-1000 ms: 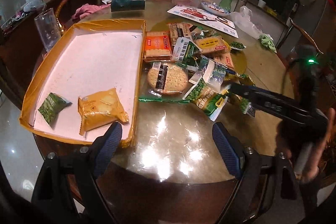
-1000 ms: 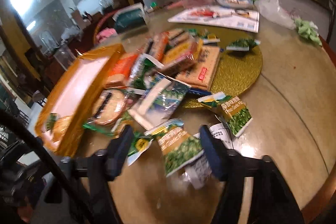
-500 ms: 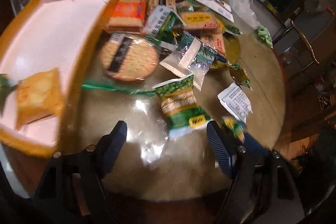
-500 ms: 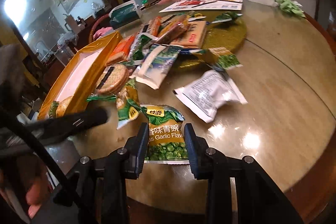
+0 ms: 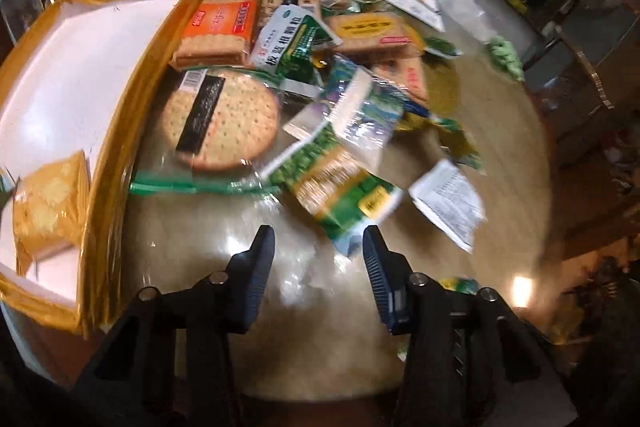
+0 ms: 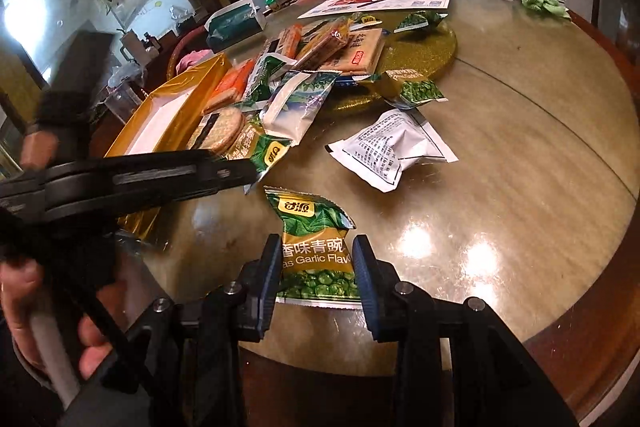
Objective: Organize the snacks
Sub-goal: 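Grasp the green garlic pea bag with the right gripper while the left grasps another green pea bag, then lower both green pea bags into the tray and open both grippers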
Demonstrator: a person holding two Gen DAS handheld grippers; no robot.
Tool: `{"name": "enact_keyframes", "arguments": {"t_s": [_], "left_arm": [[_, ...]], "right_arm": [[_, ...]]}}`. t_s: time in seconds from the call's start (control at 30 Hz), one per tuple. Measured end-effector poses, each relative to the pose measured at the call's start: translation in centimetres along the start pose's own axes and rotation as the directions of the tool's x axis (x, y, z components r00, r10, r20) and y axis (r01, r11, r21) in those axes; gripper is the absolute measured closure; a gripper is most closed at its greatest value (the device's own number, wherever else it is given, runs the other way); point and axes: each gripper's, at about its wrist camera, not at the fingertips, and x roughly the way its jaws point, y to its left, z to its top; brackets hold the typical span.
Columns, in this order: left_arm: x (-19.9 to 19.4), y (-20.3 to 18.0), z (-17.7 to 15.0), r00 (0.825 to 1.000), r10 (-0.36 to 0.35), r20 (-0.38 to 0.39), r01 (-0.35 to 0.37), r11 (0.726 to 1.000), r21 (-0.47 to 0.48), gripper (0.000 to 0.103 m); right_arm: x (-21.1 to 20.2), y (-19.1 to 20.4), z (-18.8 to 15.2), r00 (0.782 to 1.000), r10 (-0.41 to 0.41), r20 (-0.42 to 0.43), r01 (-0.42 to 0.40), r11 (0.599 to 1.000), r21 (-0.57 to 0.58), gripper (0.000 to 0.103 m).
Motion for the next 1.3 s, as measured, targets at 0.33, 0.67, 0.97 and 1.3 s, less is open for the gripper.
{"name": "enact_keyframes", "arguments": {"t_s": [0.33, 0.67, 0.97, 1.3], "left_arm": [[3.0, -0.1, 4.1, 1.0, -0.003, -0.013, 0.0, 0.979, -0.205, 0.046], [-0.8, 1.5, -1.1, 0.999, -0.038, -0.015, 0.038, 0.998, -0.051, 0.066], [-10.2, 6.0, -2.9, 0.985, -0.103, 0.142, 0.114, 0.991, -0.071, 0.066], [-13.7, 16.6, 2.7, 0.95, 0.156, 0.272, -0.091, 0.967, -0.236, 0.066]], "right_arm": [[0.2, 0.0, -0.3, 1.0, 0.001, -0.025, -0.001, 1.0, -0.013, 0.061], [0.3, 0.4, -0.2, 0.999, -0.035, -0.033, 0.034, 0.998, -0.052, 0.061], [0.9, 3.0, 1.3, 0.996, -0.072, -0.052, 0.066, 0.992, -0.111, 0.071], [1.7, 15.5, 6.7, 0.977, 0.212, -0.035, -0.213, 0.932, -0.292, 0.071]]}}
